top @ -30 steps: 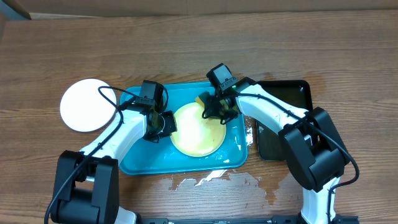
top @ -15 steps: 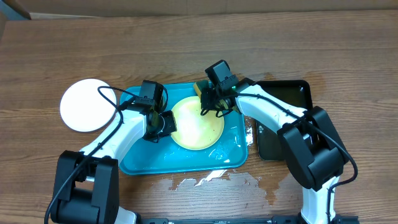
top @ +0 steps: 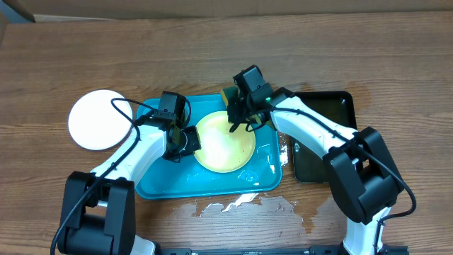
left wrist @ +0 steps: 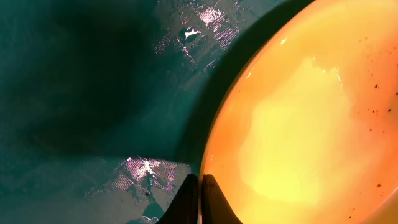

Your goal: Clean dirty plates on tray and stack at the side

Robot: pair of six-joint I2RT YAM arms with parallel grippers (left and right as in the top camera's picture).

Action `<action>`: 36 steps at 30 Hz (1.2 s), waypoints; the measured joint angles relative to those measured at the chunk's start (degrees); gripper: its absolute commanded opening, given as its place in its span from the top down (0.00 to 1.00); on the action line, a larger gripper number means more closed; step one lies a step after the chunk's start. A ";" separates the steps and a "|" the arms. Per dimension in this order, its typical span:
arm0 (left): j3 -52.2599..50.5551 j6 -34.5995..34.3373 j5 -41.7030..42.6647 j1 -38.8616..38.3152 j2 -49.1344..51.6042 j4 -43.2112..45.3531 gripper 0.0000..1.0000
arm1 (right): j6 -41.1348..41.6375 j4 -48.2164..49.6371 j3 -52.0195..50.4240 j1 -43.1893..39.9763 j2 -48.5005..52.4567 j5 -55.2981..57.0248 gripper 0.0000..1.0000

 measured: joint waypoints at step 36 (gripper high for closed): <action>0.00 0.00 -0.24 0.00 0.00 0.42 0.96 | -4.79 -37.94 7.91 -22.56 -13.88 -3.50 0.96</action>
